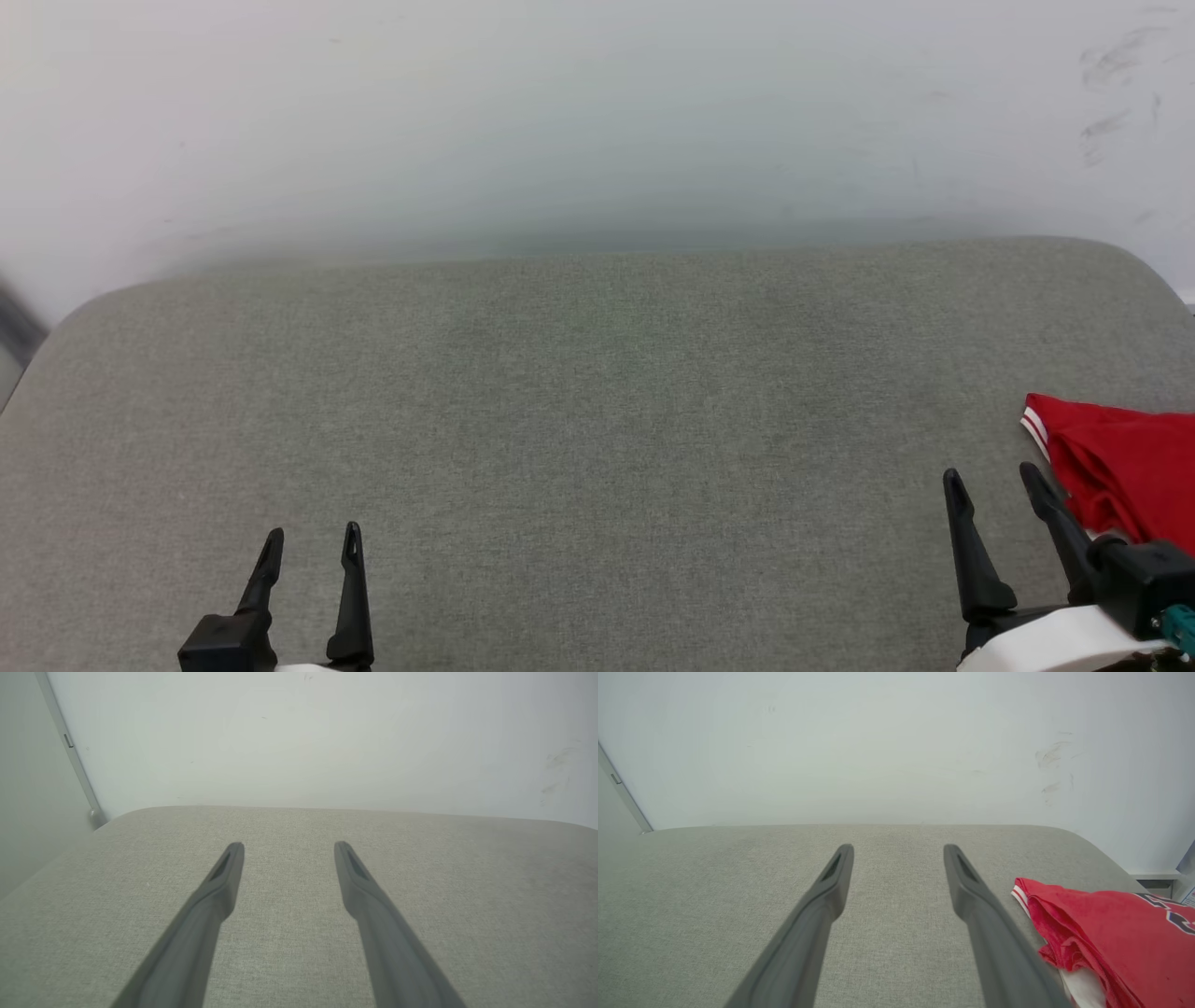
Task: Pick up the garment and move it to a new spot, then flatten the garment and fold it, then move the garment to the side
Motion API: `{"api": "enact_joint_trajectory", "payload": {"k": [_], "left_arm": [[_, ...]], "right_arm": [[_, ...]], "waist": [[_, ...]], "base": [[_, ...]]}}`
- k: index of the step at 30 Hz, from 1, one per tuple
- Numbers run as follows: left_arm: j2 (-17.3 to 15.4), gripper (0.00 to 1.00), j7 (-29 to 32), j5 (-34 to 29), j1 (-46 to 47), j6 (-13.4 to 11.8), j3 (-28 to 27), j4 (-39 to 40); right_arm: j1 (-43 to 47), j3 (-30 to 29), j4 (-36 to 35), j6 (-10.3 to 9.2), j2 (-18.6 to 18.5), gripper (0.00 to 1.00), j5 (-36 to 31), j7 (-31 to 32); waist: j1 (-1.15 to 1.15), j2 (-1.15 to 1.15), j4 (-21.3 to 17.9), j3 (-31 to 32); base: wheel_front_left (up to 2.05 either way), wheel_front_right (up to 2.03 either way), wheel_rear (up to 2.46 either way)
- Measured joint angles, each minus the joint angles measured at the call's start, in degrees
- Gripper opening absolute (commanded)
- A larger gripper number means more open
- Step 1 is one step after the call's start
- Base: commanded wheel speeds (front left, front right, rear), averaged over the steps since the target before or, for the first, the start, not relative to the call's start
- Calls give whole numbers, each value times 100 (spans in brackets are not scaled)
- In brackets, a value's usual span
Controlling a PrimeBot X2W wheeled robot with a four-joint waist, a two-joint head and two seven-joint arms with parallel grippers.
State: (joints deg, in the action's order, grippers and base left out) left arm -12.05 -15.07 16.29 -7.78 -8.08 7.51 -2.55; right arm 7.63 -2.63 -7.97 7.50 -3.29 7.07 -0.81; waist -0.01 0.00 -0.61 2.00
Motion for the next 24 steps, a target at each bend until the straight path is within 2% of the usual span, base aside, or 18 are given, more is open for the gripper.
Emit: {"api": "enact_joint_trajectory", "payload": {"k": [24], "left_arm": [[238, 100, 0, -266, -35, 313, -257, -167]], "right_arm": [[138, 159, -130, 0, 29, 100, 47, 120]], "waist": [[1, 0, -90, 48]], "base": [[0, 0, 0]]}}
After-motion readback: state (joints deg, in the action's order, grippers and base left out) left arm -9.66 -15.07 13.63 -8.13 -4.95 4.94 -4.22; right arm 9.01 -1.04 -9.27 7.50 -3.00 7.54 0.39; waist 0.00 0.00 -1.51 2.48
